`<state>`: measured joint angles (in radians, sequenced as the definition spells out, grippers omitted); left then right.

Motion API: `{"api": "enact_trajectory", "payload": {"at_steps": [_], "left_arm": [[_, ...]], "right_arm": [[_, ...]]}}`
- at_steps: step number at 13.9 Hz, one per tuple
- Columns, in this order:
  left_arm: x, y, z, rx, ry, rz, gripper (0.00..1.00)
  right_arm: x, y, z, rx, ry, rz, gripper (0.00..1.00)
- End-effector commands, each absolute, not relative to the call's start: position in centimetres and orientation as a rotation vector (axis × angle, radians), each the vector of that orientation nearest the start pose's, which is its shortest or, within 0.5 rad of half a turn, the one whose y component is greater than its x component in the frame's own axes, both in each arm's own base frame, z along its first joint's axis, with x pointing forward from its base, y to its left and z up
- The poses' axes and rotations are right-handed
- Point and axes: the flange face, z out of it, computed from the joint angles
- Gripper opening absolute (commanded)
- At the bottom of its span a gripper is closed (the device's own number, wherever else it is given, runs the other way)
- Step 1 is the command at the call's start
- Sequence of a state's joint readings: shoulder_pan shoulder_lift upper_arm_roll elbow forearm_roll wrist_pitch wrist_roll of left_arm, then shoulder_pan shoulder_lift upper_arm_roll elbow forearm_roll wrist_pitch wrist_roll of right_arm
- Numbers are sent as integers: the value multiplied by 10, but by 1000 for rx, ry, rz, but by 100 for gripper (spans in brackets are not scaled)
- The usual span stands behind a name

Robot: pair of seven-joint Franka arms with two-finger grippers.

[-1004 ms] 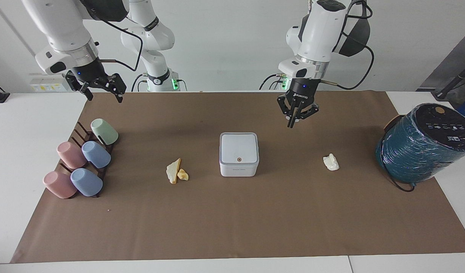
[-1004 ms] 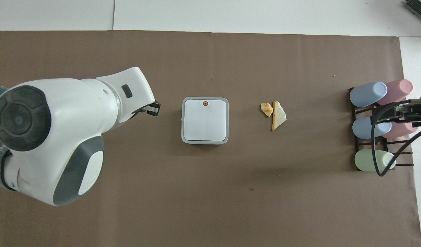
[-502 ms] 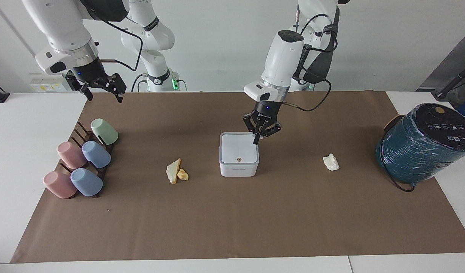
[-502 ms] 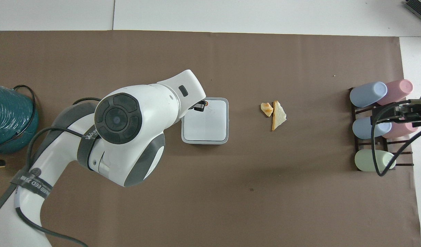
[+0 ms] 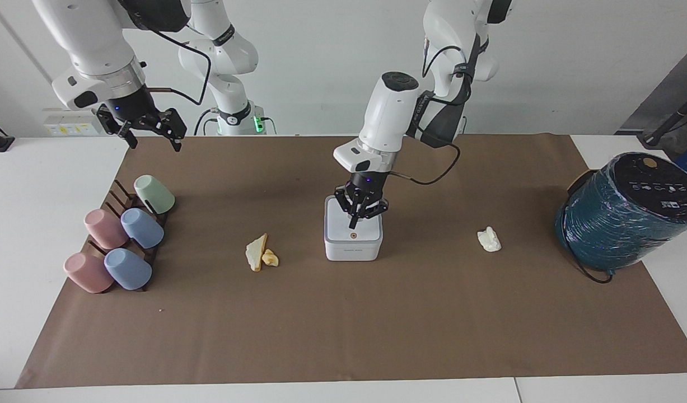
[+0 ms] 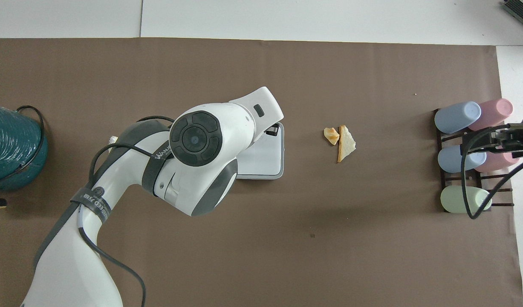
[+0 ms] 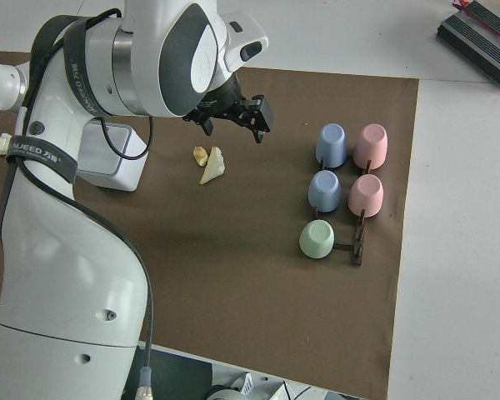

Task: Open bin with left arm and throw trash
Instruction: 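Lift the white bin lid open with the left gripper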

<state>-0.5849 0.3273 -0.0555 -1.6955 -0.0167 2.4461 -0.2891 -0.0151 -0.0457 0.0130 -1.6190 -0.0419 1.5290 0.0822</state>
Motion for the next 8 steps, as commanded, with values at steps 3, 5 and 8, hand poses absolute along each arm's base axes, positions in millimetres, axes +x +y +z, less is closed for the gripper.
{"api": "enact_trajectory", "payload": {"at_steps": [3, 5, 8], "left_arm": [[560, -404, 427, -3213, 538, -608, 1], [556, -400, 416, -3209, 536, -578, 1], [543, -398, 403, -3201, 551, -523, 2]], "right_arm": [[532, -6, 628, -3186, 102, 49, 100], [532, -6, 628, -3186, 104, 49, 100], [532, -7, 628, -3186, 104, 49, 100]]}}
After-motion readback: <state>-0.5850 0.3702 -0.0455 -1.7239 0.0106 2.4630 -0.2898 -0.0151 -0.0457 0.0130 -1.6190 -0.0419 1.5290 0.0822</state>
